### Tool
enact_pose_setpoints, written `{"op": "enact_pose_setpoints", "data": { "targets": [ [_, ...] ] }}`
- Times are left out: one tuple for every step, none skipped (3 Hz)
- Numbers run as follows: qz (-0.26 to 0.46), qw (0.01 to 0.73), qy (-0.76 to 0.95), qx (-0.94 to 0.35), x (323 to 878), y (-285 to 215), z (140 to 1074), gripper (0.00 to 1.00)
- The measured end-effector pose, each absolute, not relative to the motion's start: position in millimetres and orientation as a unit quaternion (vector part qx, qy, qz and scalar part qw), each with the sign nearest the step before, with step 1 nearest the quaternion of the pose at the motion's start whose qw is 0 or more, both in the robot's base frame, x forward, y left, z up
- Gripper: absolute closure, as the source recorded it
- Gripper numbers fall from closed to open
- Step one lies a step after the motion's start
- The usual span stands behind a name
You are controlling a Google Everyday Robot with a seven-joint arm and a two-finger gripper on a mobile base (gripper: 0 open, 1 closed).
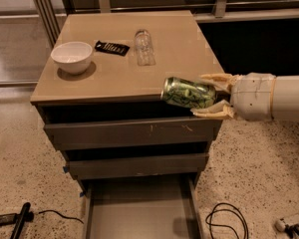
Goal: Pick green can from bottom drawer and place on counter
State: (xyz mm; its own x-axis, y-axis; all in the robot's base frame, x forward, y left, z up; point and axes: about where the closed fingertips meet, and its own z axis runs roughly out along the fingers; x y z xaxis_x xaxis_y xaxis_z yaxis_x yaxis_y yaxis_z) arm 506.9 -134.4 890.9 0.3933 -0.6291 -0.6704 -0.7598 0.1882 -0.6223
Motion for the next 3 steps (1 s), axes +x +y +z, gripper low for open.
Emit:
{"op": "enact_pose_setpoints", "data": {
  "targets": [
    [0.085,0.551,0.541,-0.630,542,-127,899,1.00],
    [0.115,0.551,0.549,-0.617,580,-123,898,1.00],
    [0.141,0.546,0.563,-0.604,614,-121,895,1.00]
  ]
}}
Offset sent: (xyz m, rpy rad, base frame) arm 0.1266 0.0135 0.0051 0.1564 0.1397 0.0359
